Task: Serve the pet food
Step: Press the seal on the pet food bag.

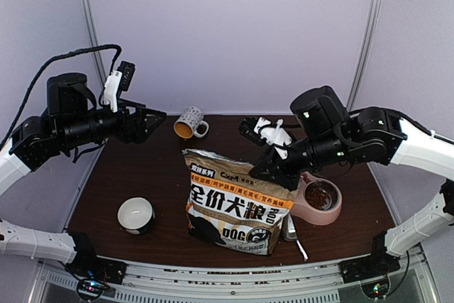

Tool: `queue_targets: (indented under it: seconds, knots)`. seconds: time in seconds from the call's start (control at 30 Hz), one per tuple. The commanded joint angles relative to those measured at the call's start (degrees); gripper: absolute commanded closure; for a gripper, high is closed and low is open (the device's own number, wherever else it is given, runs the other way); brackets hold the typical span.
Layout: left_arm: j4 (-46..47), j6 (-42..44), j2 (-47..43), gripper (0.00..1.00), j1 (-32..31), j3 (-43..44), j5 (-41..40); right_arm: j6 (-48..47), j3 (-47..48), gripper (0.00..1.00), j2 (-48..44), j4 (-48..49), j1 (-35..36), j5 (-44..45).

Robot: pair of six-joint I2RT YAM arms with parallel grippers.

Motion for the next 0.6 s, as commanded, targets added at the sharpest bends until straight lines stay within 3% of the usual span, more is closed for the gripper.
queue_targets:
  seconds: [0.0, 0.4, 0.53, 0.57]
  knots:
    - [3.5, -0.1, -0.5, 0.15, 0.4, -0.3, -0.2, 1.0, 0.7, 0.82, 0.6, 3.9, 0.0, 0.8]
    - [3.5, 0.0, -1.3, 0.15, 0.4, -1.0, -0.2, 0.1, 2.3, 0.76, 3.4, 4.0, 0.1, 0.7]
    - [3.6, -0.1, -1.5, 0.15, 0.4, -1.1, -0.3, -0.1, 3.1, 0.77, 4.1, 3.6, 0.1, 0.7]
    - [3.7, 0.0, -1.6, 0.16, 0.4, -1.1, -0.3, -0.3, 3.4, 0.81, 4.4, 3.4, 0.2, 0.8]
